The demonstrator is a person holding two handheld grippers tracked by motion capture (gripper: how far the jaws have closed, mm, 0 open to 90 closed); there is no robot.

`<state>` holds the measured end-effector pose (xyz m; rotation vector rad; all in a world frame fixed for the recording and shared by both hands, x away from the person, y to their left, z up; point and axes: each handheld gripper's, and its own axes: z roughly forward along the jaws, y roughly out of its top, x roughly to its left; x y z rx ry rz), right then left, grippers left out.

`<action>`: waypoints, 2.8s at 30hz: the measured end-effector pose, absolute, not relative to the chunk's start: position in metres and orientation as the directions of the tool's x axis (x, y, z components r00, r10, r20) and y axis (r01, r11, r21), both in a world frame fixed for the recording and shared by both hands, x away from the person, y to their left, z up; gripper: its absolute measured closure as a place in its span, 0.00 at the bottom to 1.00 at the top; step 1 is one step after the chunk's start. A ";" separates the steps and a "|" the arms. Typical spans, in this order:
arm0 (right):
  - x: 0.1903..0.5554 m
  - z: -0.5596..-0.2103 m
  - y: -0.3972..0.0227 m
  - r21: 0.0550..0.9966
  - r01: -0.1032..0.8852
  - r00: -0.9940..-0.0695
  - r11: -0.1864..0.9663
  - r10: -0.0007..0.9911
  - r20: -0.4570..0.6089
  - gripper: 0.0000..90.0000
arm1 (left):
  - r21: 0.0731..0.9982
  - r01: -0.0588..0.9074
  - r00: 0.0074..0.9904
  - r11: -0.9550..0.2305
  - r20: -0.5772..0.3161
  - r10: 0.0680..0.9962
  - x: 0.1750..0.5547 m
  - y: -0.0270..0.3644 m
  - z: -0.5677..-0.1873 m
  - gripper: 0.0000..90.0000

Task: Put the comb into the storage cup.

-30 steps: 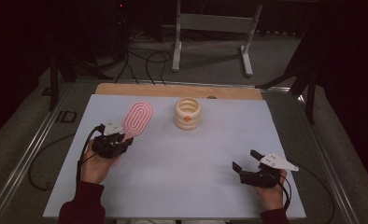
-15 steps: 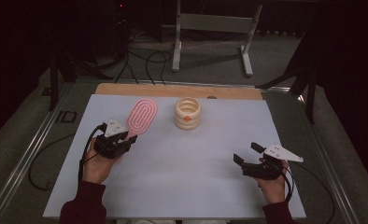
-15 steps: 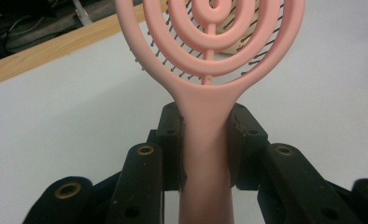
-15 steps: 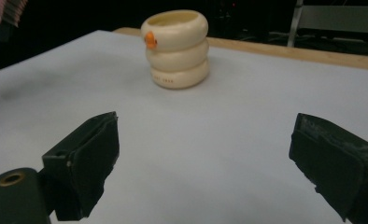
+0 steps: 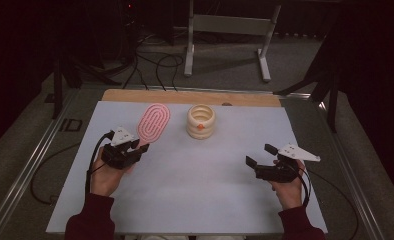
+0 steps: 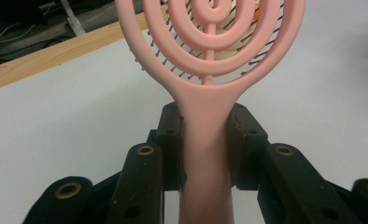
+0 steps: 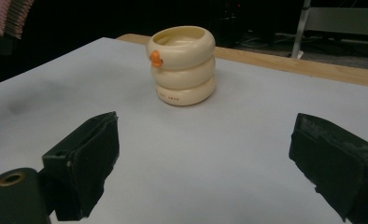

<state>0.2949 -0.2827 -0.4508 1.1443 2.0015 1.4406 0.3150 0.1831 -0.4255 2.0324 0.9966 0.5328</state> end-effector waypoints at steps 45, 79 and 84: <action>0.337 -0.418 -0.208 0.911 0.384 -0.693 0.152 0.699 0.176 0.09 | 0.808 0.421 0.651 -0.412 0.047 0.758 0.309 0.155 -0.427 0.78; 0.349 -0.412 -0.164 0.904 0.409 -0.752 0.120 0.606 0.260 0.09 | 0.813 0.353 0.690 -0.462 0.107 0.716 0.300 0.126 -0.431 0.78; 0.350 -0.409 -0.157 0.905 0.407 -0.760 0.127 0.597 0.258 0.09 | 0.813 0.342 0.698 -0.470 0.115 0.707 0.299 0.120 -0.433 0.78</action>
